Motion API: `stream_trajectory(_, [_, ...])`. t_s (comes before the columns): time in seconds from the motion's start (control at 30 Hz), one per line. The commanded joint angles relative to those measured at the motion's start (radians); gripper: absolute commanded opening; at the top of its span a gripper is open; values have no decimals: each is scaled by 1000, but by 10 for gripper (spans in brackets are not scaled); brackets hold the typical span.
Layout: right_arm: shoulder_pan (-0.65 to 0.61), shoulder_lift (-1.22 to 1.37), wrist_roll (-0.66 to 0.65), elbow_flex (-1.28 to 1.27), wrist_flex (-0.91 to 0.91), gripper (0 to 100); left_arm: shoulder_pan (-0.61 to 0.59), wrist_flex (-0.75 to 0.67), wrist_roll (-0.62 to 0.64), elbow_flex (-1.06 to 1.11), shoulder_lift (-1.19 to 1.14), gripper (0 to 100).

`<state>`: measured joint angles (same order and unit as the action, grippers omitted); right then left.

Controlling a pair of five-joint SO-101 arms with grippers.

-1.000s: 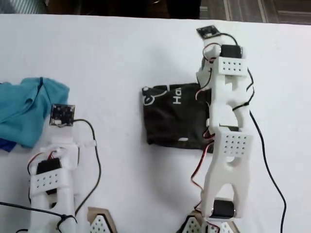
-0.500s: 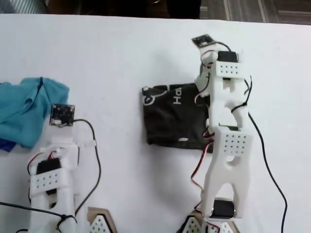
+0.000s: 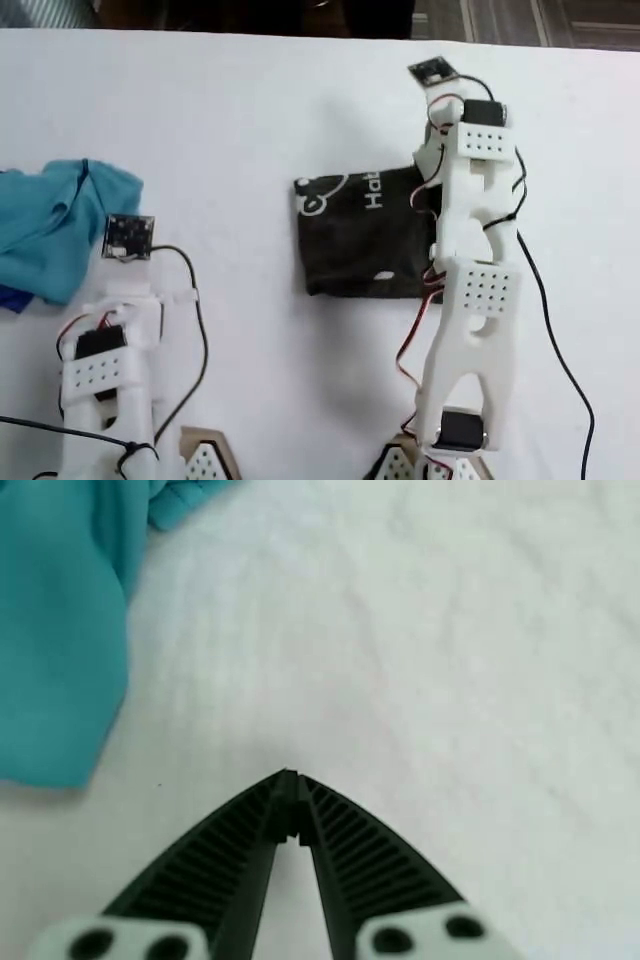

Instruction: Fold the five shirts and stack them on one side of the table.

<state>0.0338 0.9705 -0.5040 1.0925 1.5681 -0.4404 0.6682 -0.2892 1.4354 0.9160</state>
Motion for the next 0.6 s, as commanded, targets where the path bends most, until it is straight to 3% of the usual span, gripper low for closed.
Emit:
stream_trajectory(0.0, [13,-10,-5,140,64,19,-5,-17,-2,-2,15,28])
stream_trajectory(0.23, [7,-2,-14,275,82,19,-5,-17,-2,-2,15,28])
stream_trajectory(0.57, [-2,99,-14,265,-33,22,-5,-17,-2,-2,15,28])
